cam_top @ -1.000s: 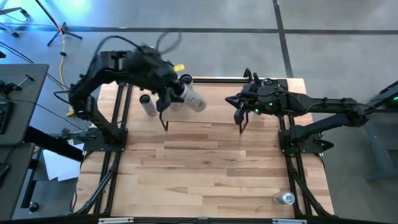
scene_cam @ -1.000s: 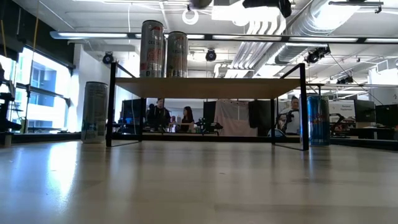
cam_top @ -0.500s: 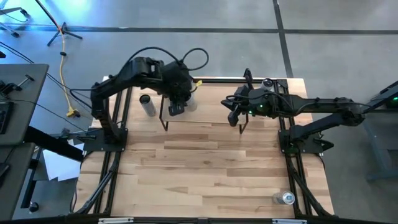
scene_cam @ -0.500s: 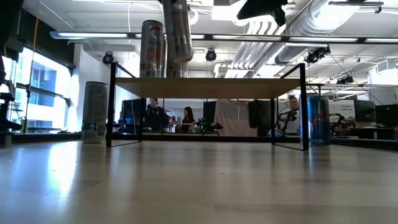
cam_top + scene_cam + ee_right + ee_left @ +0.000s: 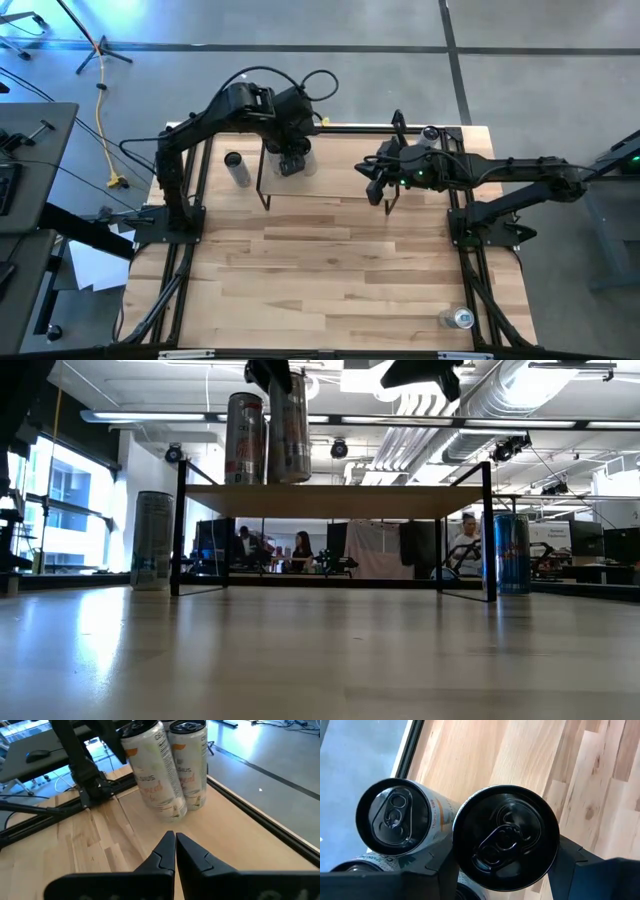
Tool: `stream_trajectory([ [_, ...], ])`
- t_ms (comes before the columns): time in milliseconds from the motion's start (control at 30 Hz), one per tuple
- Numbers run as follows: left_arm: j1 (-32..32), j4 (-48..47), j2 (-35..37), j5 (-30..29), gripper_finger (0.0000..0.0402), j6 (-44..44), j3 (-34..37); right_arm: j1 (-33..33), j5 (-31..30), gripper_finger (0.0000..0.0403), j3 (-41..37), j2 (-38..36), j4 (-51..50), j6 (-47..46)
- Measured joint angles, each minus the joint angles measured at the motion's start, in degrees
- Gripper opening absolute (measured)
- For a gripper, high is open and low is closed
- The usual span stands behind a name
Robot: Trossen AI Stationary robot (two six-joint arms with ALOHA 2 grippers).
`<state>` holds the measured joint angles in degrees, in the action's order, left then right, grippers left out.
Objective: Place canned beverage on shelf
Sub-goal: Put the white yellow soda can on the shelf aligned with the other white yellow soda can
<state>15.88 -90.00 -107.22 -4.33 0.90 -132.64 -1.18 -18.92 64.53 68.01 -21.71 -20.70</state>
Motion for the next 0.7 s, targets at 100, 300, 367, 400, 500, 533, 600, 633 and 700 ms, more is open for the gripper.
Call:
stream_trajectory([
  [100, 0.3, 0.0, 0.2, 0.3, 0.019, -0.2, 0.0, 0.5, -0.3, 0.0, 0.0, 0.0, 0.0, 0.0],
  [300, 0.3, 0.0, 0.3, 0.7, 0.0198, 0.7, 0.0, 0.6, -0.8, 0.0, 0.0, 0.0, 0.0, 0.0],
  [367, 0.0, 0.0, 0.3, 0.7, 0.0199, 0.8, 0.2, 0.6, -0.8, 0.0, 0.0, 0.0, 0.0, 0.0],
  [400, -0.1, 0.1, 0.3, 0.7, 0.02, 0.8, 0.4, 0.6, -0.8, 0.0, 0.0, 0.0, 0.0, 0.0],
  [500, -0.2, -0.1, 0.2, 0.8, 0.0206, 0.8, 0.7, 0.6, -0.8, 0.0, 0.0, 0.0, 0.0, 0.0],
  [533, -0.2, 0.0, 0.3, 0.8, 0.0209, 0.8, 0.7, 0.6, -0.8, 0.0, 0.0, 0.0, 0.0, 0.0],
  [600, -0.2, 0.0, 0.3, 0.7, 0.0216, -0.5, 0.7, 0.6, -0.8, 0.0, 0.0, 0.0, 0.0, 0.0],
  [633, -0.2, 0.0, 0.3, 0.7, 0.0219, -0.9, 0.7, 0.6, -0.8, 0.0, 0.0, 0.0, 0.0, 0.0],
  [700, -0.2, 0.0, 0.3, 0.6, 0.0225, -1.0, 0.7, 0.6, -0.8, 0.0, 0.0, 0.0, 0.0, 0.0],
])
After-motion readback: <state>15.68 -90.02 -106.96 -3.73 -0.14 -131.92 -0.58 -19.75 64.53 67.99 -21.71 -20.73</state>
